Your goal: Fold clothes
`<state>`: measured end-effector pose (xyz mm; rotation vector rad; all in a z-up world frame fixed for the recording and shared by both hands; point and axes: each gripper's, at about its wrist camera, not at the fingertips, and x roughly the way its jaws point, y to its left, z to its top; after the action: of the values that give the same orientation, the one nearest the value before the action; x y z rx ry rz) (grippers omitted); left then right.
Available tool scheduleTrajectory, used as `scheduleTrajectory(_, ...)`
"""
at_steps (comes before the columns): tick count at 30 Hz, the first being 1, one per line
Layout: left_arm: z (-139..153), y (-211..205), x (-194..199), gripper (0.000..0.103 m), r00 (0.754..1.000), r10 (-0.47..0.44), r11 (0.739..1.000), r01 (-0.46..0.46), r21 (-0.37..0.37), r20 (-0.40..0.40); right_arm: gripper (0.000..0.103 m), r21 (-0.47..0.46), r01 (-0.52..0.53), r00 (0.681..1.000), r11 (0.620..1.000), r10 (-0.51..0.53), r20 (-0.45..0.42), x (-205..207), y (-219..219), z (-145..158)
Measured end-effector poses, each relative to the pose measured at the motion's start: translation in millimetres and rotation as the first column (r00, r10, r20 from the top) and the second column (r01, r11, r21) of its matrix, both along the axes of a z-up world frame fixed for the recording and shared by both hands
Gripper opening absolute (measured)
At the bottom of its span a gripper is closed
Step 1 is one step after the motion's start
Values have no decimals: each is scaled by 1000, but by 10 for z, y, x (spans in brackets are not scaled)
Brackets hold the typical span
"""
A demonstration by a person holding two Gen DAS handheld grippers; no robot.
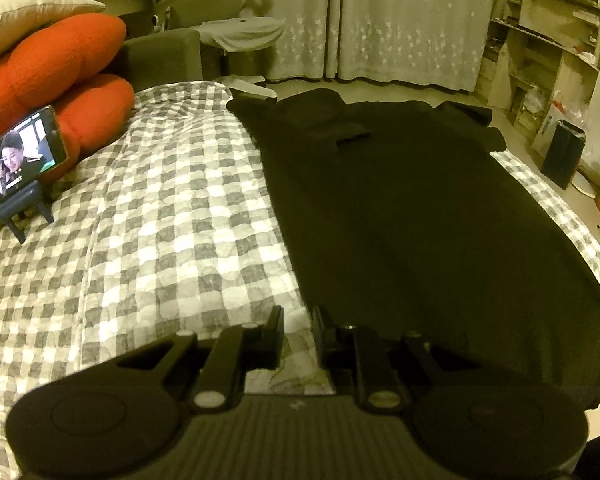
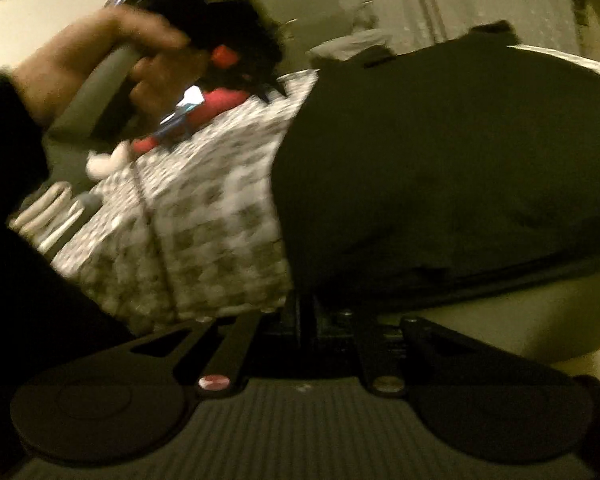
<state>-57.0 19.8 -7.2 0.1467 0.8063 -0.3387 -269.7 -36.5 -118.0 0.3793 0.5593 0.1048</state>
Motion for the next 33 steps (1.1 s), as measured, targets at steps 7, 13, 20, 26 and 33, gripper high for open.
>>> scheduleTrajectory(7, 0, -36, -6, 16, 1000, -16, 1000, 16, 5, 1, 29, -37, 187, 982, 982, -187, 4, 90, -338, -10)
scheduleTrajectory(13, -18, -42, -11, 16, 1000, -17, 1000, 17, 12, 1, 30, -205, 197, 979, 959, -203, -5, 280, -162, -86)
scheduleTrajectory(20, 11, -5, -10, 16, 1000, -11, 1000, 11, 2, 7, 4, -88, 125, 992, 988, -122, 36, 213, -196, -23)
scheduleTrajectory(26, 6, 36, 11, 16, 1000, 8, 1000, -8, 12, 10, 4, 291, -66, 992, 954, 31, 122, -140, -476, 328)
scheduleTrajectory(33, -43, -35, 5, 16, 1000, -15, 999, 15, 52, 11, 5, 462, 55, 998, 885, -38, -47, -37, -972, -6)
